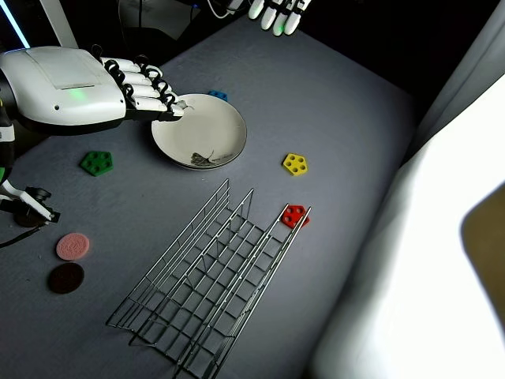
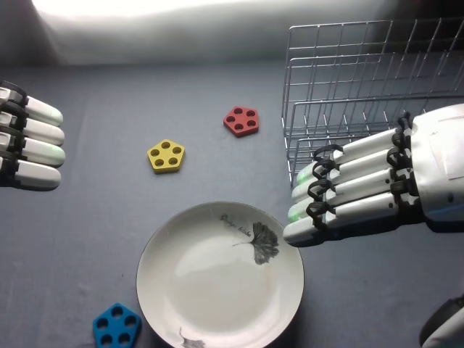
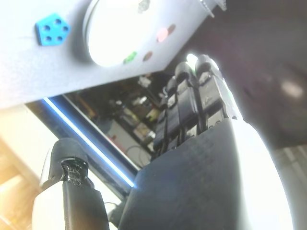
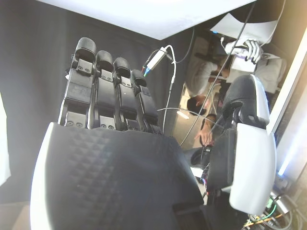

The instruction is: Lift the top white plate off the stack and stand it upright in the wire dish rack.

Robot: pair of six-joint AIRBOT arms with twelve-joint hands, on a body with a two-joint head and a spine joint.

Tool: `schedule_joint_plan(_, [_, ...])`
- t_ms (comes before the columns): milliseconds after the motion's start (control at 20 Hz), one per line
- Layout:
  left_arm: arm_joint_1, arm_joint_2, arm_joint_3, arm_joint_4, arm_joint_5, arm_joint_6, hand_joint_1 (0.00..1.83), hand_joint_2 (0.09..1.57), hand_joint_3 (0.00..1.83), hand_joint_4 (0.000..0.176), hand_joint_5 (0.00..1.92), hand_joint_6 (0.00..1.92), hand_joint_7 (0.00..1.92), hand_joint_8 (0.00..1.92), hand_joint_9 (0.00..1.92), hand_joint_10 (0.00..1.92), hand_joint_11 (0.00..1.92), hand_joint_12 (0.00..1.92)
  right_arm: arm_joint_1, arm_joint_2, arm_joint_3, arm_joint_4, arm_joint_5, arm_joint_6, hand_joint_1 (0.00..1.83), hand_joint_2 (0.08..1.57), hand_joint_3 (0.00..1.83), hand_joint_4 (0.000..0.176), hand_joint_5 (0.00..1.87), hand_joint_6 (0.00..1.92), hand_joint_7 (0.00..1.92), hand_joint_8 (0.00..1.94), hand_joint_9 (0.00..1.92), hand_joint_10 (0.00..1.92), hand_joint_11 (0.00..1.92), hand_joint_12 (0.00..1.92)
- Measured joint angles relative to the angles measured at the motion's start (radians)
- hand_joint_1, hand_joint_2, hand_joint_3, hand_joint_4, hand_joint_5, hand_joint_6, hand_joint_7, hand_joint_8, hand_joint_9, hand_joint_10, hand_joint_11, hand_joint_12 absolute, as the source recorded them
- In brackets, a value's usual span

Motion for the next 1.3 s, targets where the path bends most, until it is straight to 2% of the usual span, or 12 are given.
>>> schedule_joint_plan(450, [0.01, 0.0, 0.0, 0.007, 0.003, -0.006, 0.0, 1.0, 0.0, 0.0, 0.1, 0.0, 0.14, 0.0, 0.14, 0.0, 0.06, 0.16, 0.0, 0.0, 0.0, -0.011, -0.001, 0.0, 0.01, 0.98, 0.0, 0.0, 0.18, 0.0, 0.2, 0.0, 0.19, 0.0, 0.2, 0.05])
schedule_joint_plan(700, [0.002, -0.014, 0.051, -0.005, -0.011, -0.022, 0.0, 0.99, 0.0, 0.0, 0.11, 0.01, 0.17, 0.01, 0.16, 0.01, 0.1, 0.16, 0.0, 0.0, 0.0, -0.016, 0.0, 0.0, 0.0, 0.97, 0.0, 0.0, 0.16, 0.0, 0.19, 0.0, 0.19, 0.0, 0.19, 0.03])
schedule_joint_plan(900, [-0.002, -0.019, 0.051, 0.001, -0.031, -0.024, 0.0, 0.99, 0.0, 0.0, 0.13, 0.0, 0.17, 0.0, 0.15, 0.0, 0.09, 0.13, 0.0, 0.0, 0.0, -0.018, -0.002, 0.0, 0.0, 0.98, 0.0, 0.0, 0.17, 0.01, 0.19, 0.0, 0.18, 0.0, 0.19, 0.03])
schedule_joint_plan(1100, [0.007, -0.026, 0.054, -0.093, -0.041, -0.013, 0.0, 0.99, 0.0, 0.0, 0.12, 0.01, 0.18, 0.01, 0.17, 0.01, 0.11, 0.13, 0.0, 0.001, -0.001, -0.018, 0.0, 0.0, 0.01, 0.98, 0.0, 0.0, 0.17, 0.01, 0.2, 0.0, 0.2, 0.01, 0.2, 0.03])
schedule_joint_plan(1200, [0.007, -0.026, 0.065, -0.06, -0.039, -0.042, 0.0, 0.99, 0.0, 0.0, 0.11, 0.0, 0.16, 0.0, 0.15, 0.01, 0.09, 0.12, 0.0, 0.001, -0.001, -0.019, 0.0, 0.0, 0.03, 0.98, 0.0, 0.0, 0.2, 0.01, 0.22, 0.01, 0.21, 0.01, 0.22, 0.03])
schedule_joint_plan(1300, [0.008, -0.031, 0.065, 0.03, -0.041, -0.061, 0.0, 0.99, 0.0, 0.0, 0.11, 0.0, 0.16, 0.0, 0.15, 0.01, 0.09, 0.11, 0.0, 0.001, -0.001, -0.019, 0.0, 0.0, 0.03, 0.98, 0.0, 0.0, 0.2, 0.01, 0.21, 0.0, 0.21, 0.0, 0.21, 0.02])
